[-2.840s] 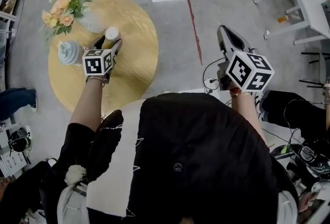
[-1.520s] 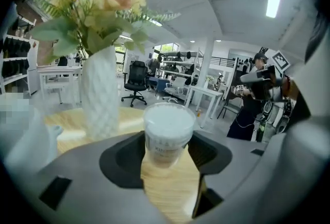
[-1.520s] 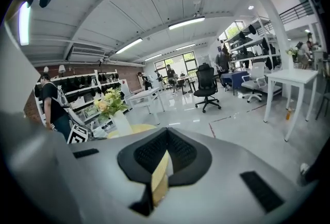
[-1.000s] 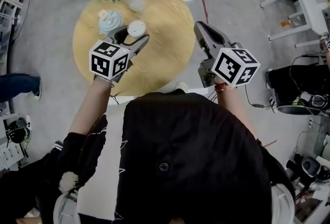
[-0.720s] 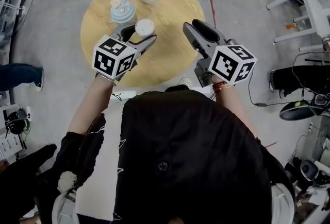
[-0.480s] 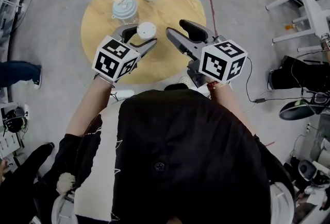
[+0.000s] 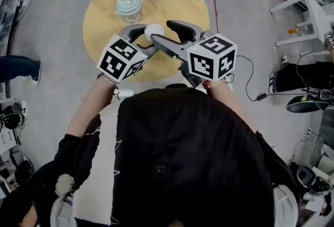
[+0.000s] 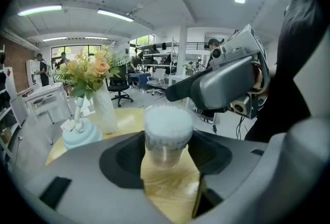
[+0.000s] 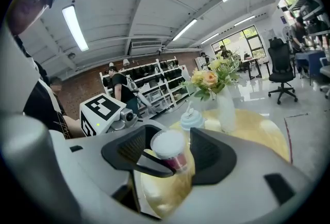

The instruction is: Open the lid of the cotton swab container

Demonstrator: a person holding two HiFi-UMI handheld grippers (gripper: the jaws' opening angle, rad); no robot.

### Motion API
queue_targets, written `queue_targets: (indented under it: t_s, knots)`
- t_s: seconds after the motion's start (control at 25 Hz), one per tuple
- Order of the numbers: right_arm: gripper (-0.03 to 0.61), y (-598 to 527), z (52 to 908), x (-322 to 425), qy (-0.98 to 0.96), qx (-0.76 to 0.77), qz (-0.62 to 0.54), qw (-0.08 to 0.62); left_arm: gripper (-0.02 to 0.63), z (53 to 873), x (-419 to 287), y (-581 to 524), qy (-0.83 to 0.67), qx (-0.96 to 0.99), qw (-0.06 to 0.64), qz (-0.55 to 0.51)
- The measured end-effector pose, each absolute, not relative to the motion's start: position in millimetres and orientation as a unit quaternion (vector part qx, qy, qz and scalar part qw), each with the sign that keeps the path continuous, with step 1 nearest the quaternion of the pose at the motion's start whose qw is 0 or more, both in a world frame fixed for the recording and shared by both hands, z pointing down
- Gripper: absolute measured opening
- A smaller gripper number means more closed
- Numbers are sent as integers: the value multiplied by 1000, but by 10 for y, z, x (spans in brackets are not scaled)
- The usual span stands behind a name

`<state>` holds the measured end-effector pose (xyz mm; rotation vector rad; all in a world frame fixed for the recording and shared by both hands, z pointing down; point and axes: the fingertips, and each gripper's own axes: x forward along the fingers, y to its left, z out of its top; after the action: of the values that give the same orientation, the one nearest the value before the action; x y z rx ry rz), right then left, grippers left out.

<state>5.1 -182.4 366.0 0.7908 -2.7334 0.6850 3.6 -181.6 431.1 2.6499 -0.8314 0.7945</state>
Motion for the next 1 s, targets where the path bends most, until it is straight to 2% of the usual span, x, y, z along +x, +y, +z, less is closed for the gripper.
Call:
queue_targets:
  t_s: [0.68, 1.0]
  knots:
    - [273, -1822, 3927, -139, -930, 253, 164, 209, 272, 4348, 95, -1788, -263, 900, 70, 340]
    - [270, -1824, 3923, -268, -933, 236, 181, 201, 272, 4330, -35, -1779, -270, 902, 82, 327]
